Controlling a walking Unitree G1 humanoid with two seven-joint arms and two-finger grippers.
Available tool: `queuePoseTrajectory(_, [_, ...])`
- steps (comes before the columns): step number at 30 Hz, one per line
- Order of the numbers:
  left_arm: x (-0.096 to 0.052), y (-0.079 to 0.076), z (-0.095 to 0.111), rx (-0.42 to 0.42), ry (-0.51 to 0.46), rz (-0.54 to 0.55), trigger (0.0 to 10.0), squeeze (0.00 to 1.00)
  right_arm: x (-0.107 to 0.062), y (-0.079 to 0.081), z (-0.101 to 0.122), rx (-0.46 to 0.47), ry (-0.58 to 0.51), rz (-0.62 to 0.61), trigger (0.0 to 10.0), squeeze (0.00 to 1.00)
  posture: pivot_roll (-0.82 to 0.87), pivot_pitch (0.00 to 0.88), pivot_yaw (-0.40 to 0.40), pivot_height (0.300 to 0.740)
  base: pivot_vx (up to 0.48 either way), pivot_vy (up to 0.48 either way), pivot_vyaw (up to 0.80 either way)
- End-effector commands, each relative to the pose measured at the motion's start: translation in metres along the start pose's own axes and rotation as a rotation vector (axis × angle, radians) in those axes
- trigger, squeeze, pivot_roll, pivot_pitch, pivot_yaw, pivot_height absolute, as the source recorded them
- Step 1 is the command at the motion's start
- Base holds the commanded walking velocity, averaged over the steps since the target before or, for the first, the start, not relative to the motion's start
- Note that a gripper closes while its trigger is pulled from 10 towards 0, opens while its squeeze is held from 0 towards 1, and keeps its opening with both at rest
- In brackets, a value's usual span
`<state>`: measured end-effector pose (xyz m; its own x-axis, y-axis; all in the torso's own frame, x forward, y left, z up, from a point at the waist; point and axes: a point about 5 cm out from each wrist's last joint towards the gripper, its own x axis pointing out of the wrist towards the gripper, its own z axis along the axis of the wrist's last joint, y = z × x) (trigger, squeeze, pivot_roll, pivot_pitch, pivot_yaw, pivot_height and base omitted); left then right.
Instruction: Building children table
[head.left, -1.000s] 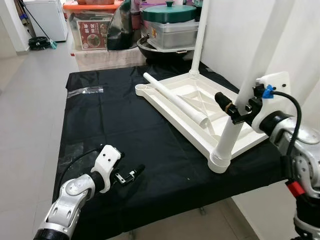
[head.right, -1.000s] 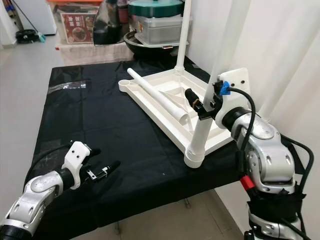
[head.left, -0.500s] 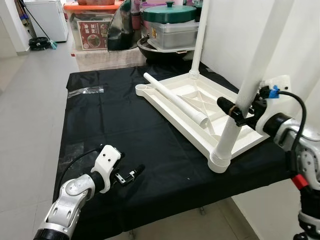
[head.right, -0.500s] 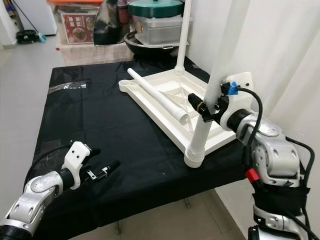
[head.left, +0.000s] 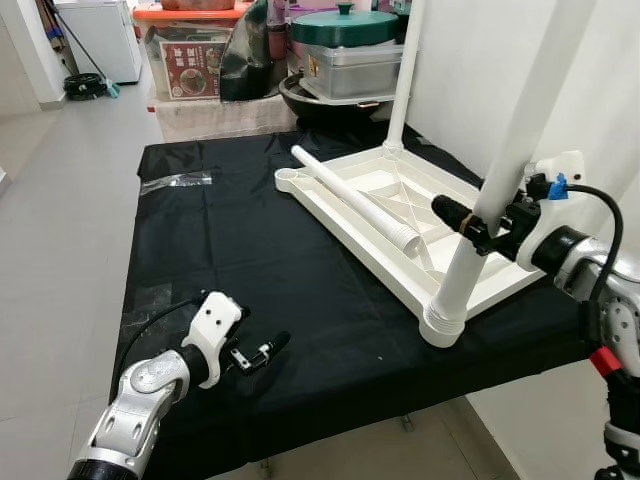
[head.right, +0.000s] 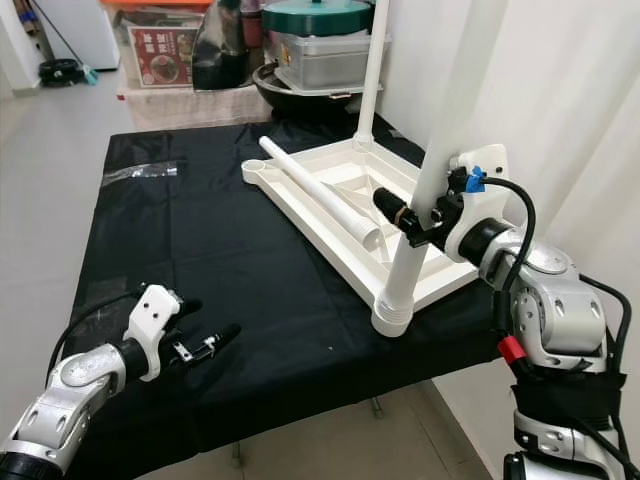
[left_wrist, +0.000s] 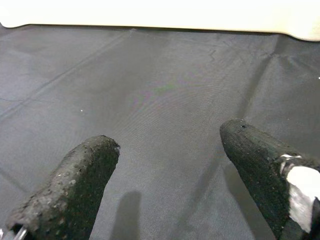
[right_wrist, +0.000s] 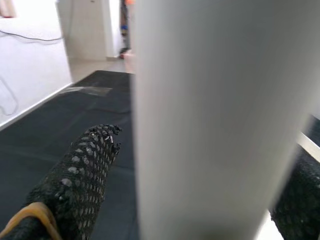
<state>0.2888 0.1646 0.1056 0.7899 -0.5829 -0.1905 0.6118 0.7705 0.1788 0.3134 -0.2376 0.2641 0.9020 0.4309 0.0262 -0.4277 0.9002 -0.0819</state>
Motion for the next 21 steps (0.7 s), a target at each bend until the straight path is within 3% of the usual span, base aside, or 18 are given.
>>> queuePoseTrajectory(1, [-0.002,0.0,0.001,0.022,0.006,-0.01,10.0,0.0,-0.002,-0.005,-0.004,-0.001,0.012,0.007,10.0,0.0,-0.01,0.0,-0.033,0.74,0.0,0.0,0.0])
queuePoseTrajectory(21, [-0.005,0.001,0.0,0.018,0.01,-0.008,10.0,0.0,-0.006,-0.013,-0.014,-0.035,0.023,0.056,10.0,0.0,-0.01,0.0,-0.032,0.74,0.0,0.0,0.0])
